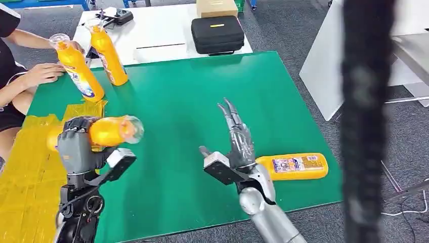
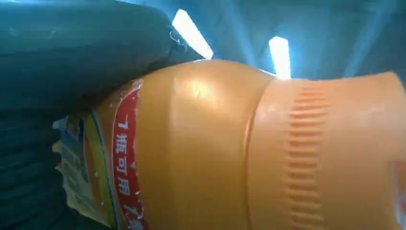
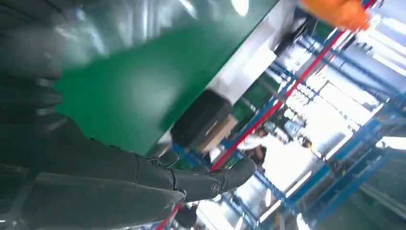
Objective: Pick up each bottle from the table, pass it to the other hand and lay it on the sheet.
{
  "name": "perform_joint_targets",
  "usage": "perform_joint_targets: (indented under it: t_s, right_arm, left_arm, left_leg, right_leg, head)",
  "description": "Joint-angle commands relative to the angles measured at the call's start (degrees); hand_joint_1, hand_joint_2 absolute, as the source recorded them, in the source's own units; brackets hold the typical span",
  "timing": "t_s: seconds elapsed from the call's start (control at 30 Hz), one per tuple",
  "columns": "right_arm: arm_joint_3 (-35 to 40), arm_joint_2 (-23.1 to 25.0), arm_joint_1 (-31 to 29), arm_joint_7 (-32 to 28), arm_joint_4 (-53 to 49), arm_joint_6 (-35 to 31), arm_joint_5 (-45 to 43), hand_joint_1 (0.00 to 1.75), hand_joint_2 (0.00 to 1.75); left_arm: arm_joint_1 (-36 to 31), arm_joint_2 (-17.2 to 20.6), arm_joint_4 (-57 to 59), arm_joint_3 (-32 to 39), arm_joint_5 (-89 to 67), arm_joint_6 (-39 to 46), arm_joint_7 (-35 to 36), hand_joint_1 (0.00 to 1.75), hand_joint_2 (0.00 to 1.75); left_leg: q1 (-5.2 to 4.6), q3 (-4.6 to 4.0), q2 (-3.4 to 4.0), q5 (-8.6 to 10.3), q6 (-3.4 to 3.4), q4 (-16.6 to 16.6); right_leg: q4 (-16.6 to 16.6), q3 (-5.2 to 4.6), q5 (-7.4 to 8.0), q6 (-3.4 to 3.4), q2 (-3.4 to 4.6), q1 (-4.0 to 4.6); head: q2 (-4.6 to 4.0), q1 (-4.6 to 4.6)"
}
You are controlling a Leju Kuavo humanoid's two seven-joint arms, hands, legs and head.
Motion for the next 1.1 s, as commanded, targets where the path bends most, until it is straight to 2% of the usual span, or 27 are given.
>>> perform_joint_targets:
  t_s: [0.03, 0.07, 0.13, 0.17, 0.2, 0.23, 0.3, 0.37, 0.5, 0.57, 0.6, 0.63, 0.77, 0.83, 0.9, 1.03, 1.07, 1.1]
  right_arm:
    - [-5.8, -3.69, 5.02, 3.82, -8.99, -0.8, 8.68, 0.0, 1.75]
    - [-6.85, -4.71, 6.3, 4.44, -9.55, -0.95, 10.47, 0.0, 1.75]
    - [-7.36, -5.08, 6.91, 4.89, -9.93, -0.77, 11.3, 0.0, 1.75]
    - [-8.66, -5.83, 8.47, 5.97, -11.14, -0.65, 13.44, 0.0, 1.75]
    - [-9.63, -6.31, 9.66, 7.05, -12.08, -0.07, 14.97, 0.0, 1.75]
    - [-9.63, -6.31, 9.66, 7.05, -12.08, -0.07, 14.97, 0.0, 1.75]
    - [-11.51, -6.4, 12.31, 8.53, -14.4, 1.77, 17.09, 0.0, 1.75]
    - [-11.96, -6.36, 13.28, 8.75, -14.71, 2.12, 17.93, 0.0, 1.75]
    - [-12.76, -6.53, 15.16, 12.64, -14.96, 7.31, 23.36, 0.0, 1.75]
    - [-12.76, -6.53, 15.16, 12.64, -14.96, 7.31, 23.36, 0.0, 1.75]
    - [-12.84, -6.59, 15.25, 13.58, -15.33, 9.57, 25.1, 0.0, 1.75]
    - [-12.85, -6.7, 15.01, 14.4, -15.61, 12.49, 26.48, 0.0, 1.75]
    - [-13.08, -7.25, 15.12, 15.98, -16.43, 16.34, 29.57, 0.0, 1.75]
    - [-13.42, -9.25, 16.73, 17.65, -17.96, 19.65, 33.61, 0.0, 1.75]
    - [-13.55, -11.55, 17.59, 18.15, -18.29, 21.8, 35.47, 0.0, 1.75]
    - [-13.9, -14.55, 16.39, 18.93, -16.97, 25.35, 38.22, 0.0, 1.75]
    - [-14.07, -14.71, 16.27, 18.9, -16.84, 25.41, 38.21, 0.0, 1.75]
    - [-13.99, -15.29, 15.87, 18.66, -16.31, 26.82, 38.54, 0.0, 1.75]
  left_arm:
    - [-11.6, 26.03, 14.27, -36.04, -11.7, -0.66, 47.62, 1.73, 1.75]
    - [-14.45, 26.52, 18.37, -42.98, -11.7, -2.2, 52.28, 1.75, 1.75]
    - [-14.9, 26.17, 19.92, -44.44, -11.7, -2.98, 53.15, 1.75, 1.75]
    - [-14.89, 25.09, 22.74, -44.08, -11.7, -4.3, 52.18, 1.75, 1.75]
    - [-14.43, 24.13, 24.83, -42.22, -11.7, -5.38, 50.2, 1.75, 1.75]
    - [-14.43, 24.13, 24.83, -42.22, -11.7, -5.38, 50.2, 1.75, 1.75]
    - [-13.14, 20.7, 30.09, -34.86, -11.7, -5.25, 43.75, 1.75, 1.75]
    - [-13.11, 19.58, 32.22, -32.67, -11.7, -4.12, 41.74, 1.75, 1.75]
    - [-12.73, 16.36, 35.9, -26.26, -11.7, -4.07, 35.66, 1.75, 1.75]
    - [-12.73, 16.36, 35.9, -26.26, -11.7, -4.07, 35.66, 1.71, 1.75]
    - [-12.98, 15.93, 36.77, -25.68, -11.7, -4.39, 35.97, 0.23, 1.75]
    - [-12.7, 15.47, 37.06, -23.93, -11.7, -4.13, 36.09, 0.0, 1.75]
    - [-12.5, 15.5, 37.38, -23.23, -11.7, -4.36, 38.19, 0.0, 1.75]
    - [-11.19, 14.91, 36.15, -20.36, -11.7, -3.76, 40.83, 0.0, 1.75]
    - [-9.23, 14.55, 33.77, -17.44, -11.7, -3.64, 41.24, 0.0, 1.75]
    - [-6.39, 11.7, 29.86, -8.87, -11.7, -3.23, 36.64, 0.0, 1.75]
    - [-6.4, 11.7, 29.79, -8.75, -11.7, -3.26, 36.51, 0.0, 1.75]
    - [-5.86, 9.9, 28.9, -5.08, -11.3, -2.65, 34.46, 0.0, 1.75]
  left_leg:
    - [0.04, 0.1, -0.29, 0.03, -0.17, -0.05]
    - [0.12, 0.17, -0.79, 0.02, -0.29, 0.03]
    - [0.15, 0.22, -0.79, 0.05, -0.28, 0.02]
    - [0.08, 0.29, -0.41, 0.05, -0.27, -0.03]
    - [0.04, 0.29, -0.1, 0.04, -0.19, -0.11]
    - [0.05, 0.41, -0.21, -0.01, -0.21, -0.11]
    - [0.12, 0.52, -0.27, -0.11, -0.22, -0.04]
    - [0.13, 0.29, 0.1, -0.05, -0.17, -0.05]
    - [0.02, 0.41, 0.15, -0.17, -0.24, -0.04]
    - [0.06, 0.41, 0.04, -0.19, -0.25, 0.0]
    - [0.08, 0.54, 0.06, -0.28, -0.32, 0.05]
    - [0.02, 0.2, 0.07, -0.12, -0.18, -0.02]
    - [0.04, 0.36, 0.18, -0.23, -0.27, 0.05]
    - [0.0, 0.16, 0.16, -0.11, -0.17, -0.02]
    - [0.02, 0.31, 0.1, -0.18, -0.21, 0.0]
    - [-0.01, 0.21, 0.23, -0.15, -0.14, -0.02]
    - [0.02, 0.43, 0.27, -0.29, -0.21, 0.04]
    - [0.05, 0.57, 0.28, -0.41, -0.27, 0.12]
  right_leg:
    - [0.03, 0.16, -0.1, -0.06, -0.37, 0.03]
    - [0.1, 0.4, -0.27, -0.1, -0.94, 0.12]
    - [0.05, 0.26, -0.26, -0.1, -0.97, 0.15]
    - [0.03, 0.18, -0.22, -0.1, -0.69, 0.09]
    - [-0.07, 0.15, -0.1, -0.08, -0.34, 0.06]
    - [-0.07, 0.36, -0.17, -0.07, -0.47, 0.06]
    - [-0.07, 0.55, -0.26, -0.03, -0.4, 0.14]
    - [-0.05, 0.29, -0.09, -0.04, -0.03, 0.13]
    - [-0.03, 0.37, -0.19, -0.05, -0.12, 0.03]
    - [-0.03, 0.4, -0.22, -0.06, -0.17, 0.07]
    - [0.0, 0.53, -0.3, -0.07, -0.19, 0.1]
    - [-0.06, 0.18, -0.1, -0.03, -0.04, 0.04]
    - [0.01, 0.33, -0.19, -0.05, -0.02, 0.06]
    - [-0.04, 0.11, -0.09, -0.03, 0.0, 0.02]
    - [-0.04, 0.28, -0.18, -0.03, -0.09, 0.04]
    - [-0.06, 0.16, -0.09, 0.0, 0.1, 0.0]
    - [-0.04, 0.4, -0.21, 0.01, 0.08, 0.04]
    - [0.01, 0.55, -0.31, 0.0, 0.04, 0.07]
  head:
    - [0.0, 0.0]
    - [0.0, 0.04]
    - [0.0, 0.0]
    - [0.0, -0.09]
    - [0.0, -0.13]
    - [0.0, -0.02]
    - [0.0, 0.04]
    - [0.0, 0.04]
    - [0.0, 0.0]
    - [0.0, 0.0]
    - [0.0, 0.0]
    - [0.0, 0.02]
    - [0.0, 0.0]
    - [0.0, 0.0]
    - [0.0, 0.0]
    - [0.0, 0.0]
    - [0.0, -0.02]
    - [0.0, -0.02]
